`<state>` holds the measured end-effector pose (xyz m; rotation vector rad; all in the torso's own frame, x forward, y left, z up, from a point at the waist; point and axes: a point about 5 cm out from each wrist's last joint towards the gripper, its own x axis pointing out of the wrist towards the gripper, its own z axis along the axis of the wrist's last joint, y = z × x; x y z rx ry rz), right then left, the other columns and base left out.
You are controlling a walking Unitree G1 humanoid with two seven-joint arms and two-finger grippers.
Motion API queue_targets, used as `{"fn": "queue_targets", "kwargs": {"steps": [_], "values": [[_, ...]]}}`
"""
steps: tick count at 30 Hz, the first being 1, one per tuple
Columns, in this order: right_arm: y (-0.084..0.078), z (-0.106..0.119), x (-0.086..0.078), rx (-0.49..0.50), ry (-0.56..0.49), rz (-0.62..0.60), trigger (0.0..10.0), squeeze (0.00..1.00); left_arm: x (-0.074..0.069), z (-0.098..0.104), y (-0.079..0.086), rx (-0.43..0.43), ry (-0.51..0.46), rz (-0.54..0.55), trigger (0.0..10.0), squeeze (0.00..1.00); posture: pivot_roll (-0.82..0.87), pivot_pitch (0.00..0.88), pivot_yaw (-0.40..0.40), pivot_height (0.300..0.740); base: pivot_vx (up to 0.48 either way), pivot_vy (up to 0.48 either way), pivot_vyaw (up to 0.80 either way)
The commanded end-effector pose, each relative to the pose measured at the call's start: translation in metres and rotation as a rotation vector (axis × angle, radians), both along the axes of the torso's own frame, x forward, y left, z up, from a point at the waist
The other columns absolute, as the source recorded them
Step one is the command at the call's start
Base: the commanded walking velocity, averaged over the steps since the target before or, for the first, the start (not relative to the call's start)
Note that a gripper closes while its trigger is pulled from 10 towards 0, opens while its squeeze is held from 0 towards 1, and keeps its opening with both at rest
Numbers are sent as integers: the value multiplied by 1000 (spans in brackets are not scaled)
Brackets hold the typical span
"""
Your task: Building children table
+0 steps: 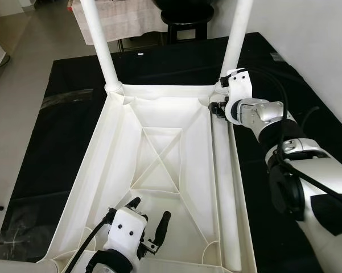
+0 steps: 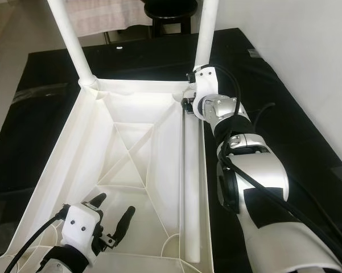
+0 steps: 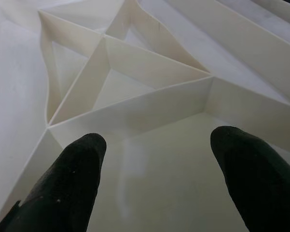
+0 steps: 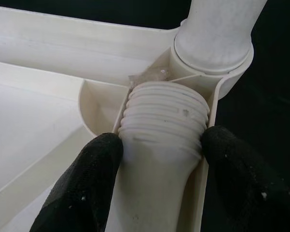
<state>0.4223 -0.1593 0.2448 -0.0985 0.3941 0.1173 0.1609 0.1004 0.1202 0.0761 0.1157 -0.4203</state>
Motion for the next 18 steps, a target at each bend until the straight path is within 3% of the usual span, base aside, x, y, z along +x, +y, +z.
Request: {"fn": "queue_targets", "kwargs": {"steps": [1,10,11,14,15,18], "values": [[10,-16,-2,-2,65,13,10000,0,-3,-6,0,-1,38,12,10000,0,-27,250,2,740,0,0,0],[23,-11,0,21,24,15,10000,0,-4,-5,0,-5,40,12,10000,0,-24,255,3,740,0,0,0],[26,-10,0,16,23,22,4039,0,-5,-5,0,-5,40,12,10000,0,-22,257,3,740,0,0,0],[27,-9,0,12,22,27,4039,0,-5,-5,0,-5,41,11,10000,0,-22,257,3,740,0,0,0],[29,-9,0,9,26,30,0,0,-5,-5,0,-5,41,12,10000,0,-23,257,3,740,0,0,0],[31,-13,-1,1,55,37,0,0,-5,-5,-1,-4,41,12,10000,0,-22,258,3,740,0,0,0]]}}
